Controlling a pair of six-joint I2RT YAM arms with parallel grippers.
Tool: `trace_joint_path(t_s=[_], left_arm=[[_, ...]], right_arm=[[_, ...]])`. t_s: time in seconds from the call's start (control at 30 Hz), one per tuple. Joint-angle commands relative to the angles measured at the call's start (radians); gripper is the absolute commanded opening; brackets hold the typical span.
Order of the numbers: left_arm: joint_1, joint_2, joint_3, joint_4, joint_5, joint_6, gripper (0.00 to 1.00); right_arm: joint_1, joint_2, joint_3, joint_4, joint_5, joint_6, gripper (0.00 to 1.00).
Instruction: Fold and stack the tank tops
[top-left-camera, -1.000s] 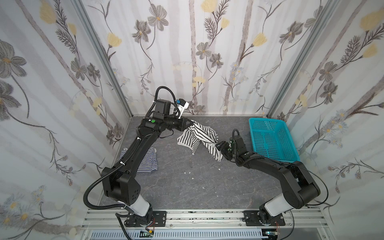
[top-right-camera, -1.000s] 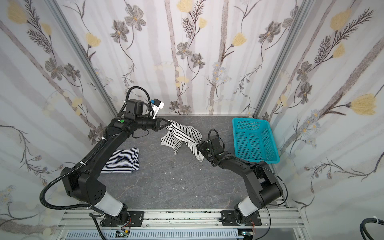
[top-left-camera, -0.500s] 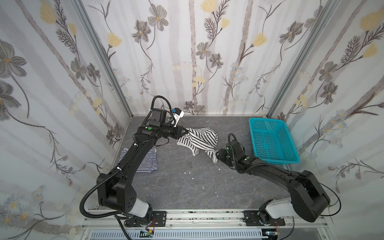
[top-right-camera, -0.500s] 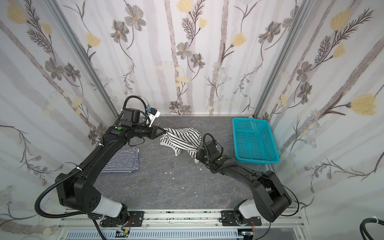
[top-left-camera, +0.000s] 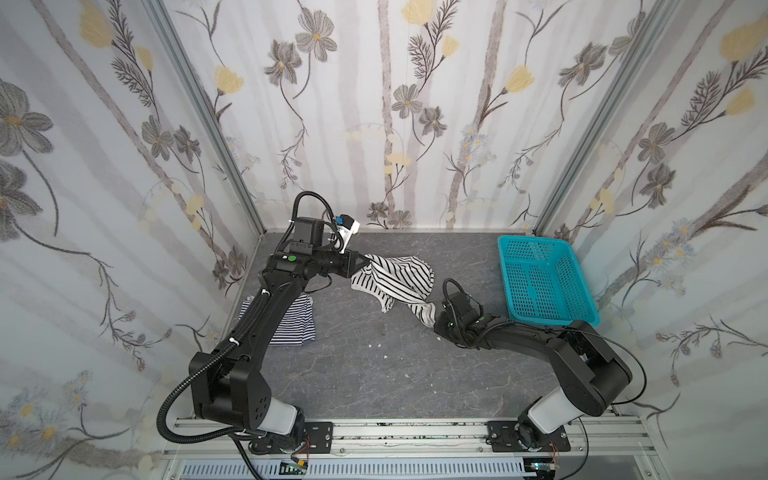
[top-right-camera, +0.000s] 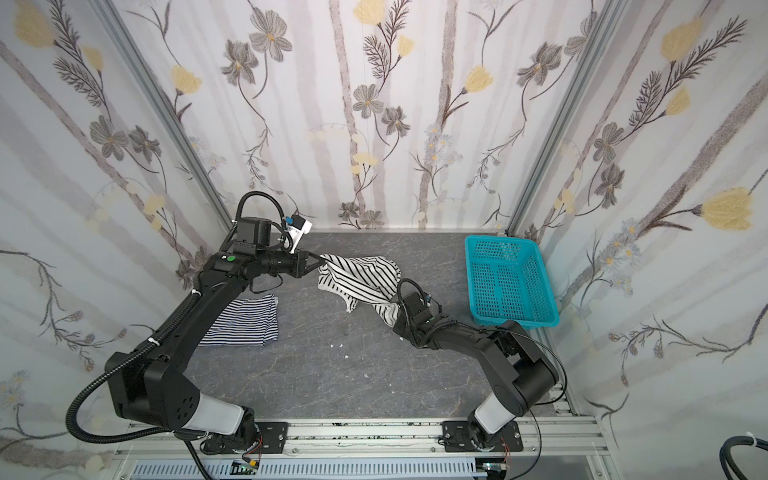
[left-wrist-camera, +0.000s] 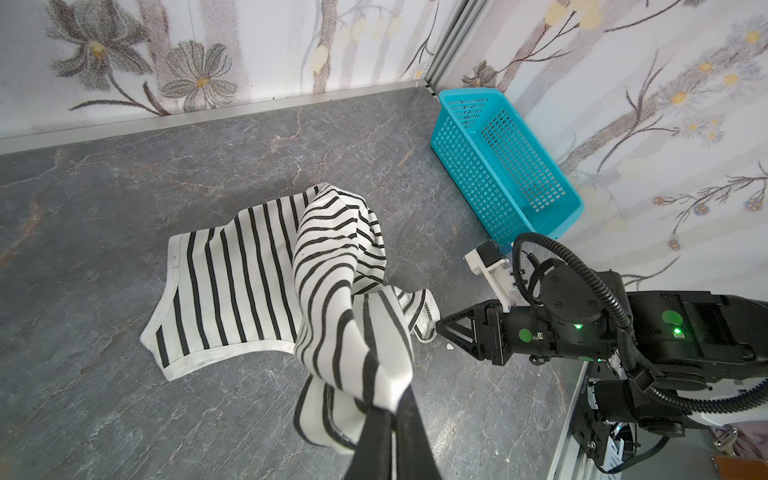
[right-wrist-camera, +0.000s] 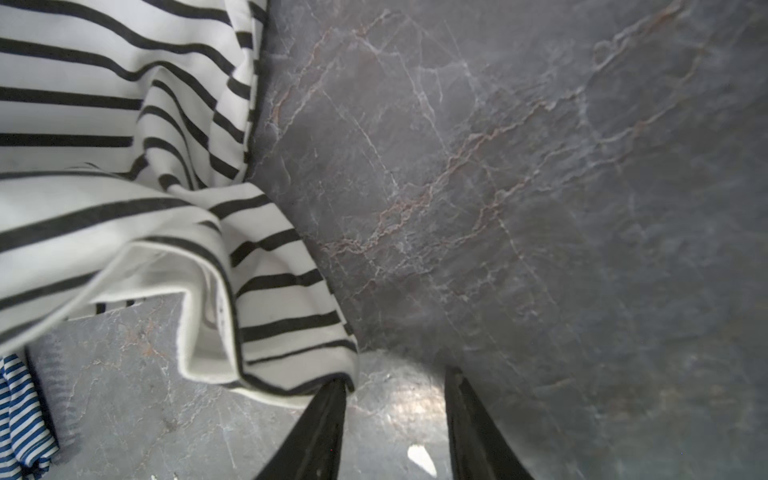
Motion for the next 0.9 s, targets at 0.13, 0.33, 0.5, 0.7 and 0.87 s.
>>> trace_joint_path(t_s=[0.13,0.33,0.5,0.7,0.87], left_arm=[[0.009,-0.012,-0.027,0.038,0.019,-0.003,0.00],[0.010,-0.012,-0.032,0.049,0.024,-0.013,0.00],[0.013,-0.017,-0.039,0.052,0.024,-0.013,0.00],[0.034,-0.028,-0.049,0.052,0.028,0.004,0.00],[0.079,-0.046,-0.084,0.047,0.038,0.050,0.00]], right_arm=[[0.011,-0.017,0.012,0.071,-0.024,0.006,0.38],[0.020,0.031,0.049,0.077,-0.041,-0.002,0.37],[0.020,0.071,0.069,0.065,-0.039,-0.014,0.30],[0.007,0.044,0.080,-0.006,0.005,-0.059,0.09],[-0.027,-0.045,0.164,-0.221,0.144,-0.201,0.00]])
